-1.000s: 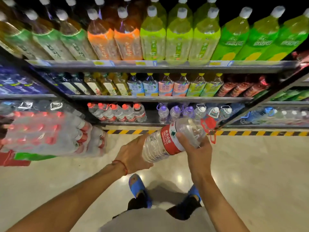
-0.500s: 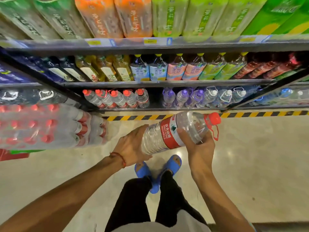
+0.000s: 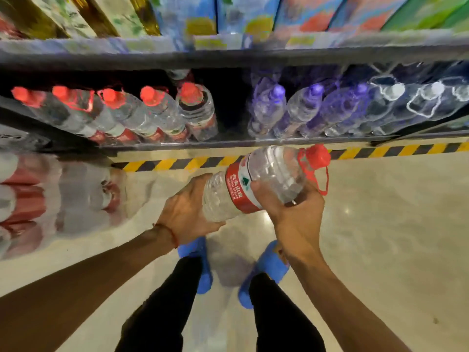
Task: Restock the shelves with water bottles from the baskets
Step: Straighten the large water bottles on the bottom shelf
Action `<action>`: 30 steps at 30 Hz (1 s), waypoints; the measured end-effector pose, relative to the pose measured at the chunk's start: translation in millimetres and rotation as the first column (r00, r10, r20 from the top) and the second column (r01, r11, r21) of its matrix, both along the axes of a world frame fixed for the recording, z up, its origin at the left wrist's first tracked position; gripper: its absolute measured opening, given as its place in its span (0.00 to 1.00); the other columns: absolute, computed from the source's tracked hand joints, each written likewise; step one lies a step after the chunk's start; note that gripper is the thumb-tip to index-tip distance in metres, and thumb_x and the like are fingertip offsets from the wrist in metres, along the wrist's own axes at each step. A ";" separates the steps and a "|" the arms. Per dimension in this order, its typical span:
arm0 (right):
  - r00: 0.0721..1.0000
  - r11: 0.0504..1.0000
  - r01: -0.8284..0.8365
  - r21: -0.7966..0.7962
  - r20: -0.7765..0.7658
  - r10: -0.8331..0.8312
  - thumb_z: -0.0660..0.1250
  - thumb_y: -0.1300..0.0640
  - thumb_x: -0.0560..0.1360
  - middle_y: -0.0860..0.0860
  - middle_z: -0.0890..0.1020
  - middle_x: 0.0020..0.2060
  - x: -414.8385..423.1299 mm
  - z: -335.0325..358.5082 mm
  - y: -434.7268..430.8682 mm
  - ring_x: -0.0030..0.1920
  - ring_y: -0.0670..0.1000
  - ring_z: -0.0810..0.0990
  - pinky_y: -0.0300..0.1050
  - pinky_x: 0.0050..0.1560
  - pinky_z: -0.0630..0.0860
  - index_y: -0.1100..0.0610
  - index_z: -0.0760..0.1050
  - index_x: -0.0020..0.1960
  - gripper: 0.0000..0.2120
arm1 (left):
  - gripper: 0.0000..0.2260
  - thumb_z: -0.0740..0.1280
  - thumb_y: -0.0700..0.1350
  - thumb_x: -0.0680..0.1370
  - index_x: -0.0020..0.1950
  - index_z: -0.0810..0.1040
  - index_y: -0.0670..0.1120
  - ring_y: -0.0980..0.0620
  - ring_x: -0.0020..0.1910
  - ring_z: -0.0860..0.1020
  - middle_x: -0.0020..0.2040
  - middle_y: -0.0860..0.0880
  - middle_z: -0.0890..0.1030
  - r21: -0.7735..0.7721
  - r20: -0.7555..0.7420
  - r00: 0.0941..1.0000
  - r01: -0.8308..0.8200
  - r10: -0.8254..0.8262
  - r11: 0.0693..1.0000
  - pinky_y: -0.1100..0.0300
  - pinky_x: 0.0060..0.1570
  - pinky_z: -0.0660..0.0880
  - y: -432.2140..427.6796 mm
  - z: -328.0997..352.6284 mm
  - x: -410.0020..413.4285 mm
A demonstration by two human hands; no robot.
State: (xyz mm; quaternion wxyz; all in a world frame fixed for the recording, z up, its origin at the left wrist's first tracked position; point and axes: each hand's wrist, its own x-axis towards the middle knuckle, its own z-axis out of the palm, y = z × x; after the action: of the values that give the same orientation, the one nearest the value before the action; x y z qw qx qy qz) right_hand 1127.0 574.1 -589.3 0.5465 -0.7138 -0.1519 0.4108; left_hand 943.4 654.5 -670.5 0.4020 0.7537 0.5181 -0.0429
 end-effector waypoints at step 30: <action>0.699 0.843 -0.461 0.276 0.698 0.153 0.88 0.54 0.62 0.45 0.86 0.52 44.1 -303.3 61.8 0.54 0.49 0.86 0.56 0.57 0.81 0.50 0.79 0.61 0.31 | 0.36 0.75 0.69 0.58 0.61 0.63 0.66 0.51 0.59 0.80 0.60 0.55 0.78 0.358 0.417 0.904 -0.068 -0.094 0.931 0.48 0.54 0.79 74.0 -345.3 66.2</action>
State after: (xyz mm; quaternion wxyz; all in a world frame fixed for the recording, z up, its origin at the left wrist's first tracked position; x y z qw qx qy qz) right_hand 1171.1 635.9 -892.6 0.5234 -0.6347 -0.5393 0.1795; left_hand 1009.6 728.5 -1015.8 0.3589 0.8094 0.4111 0.2172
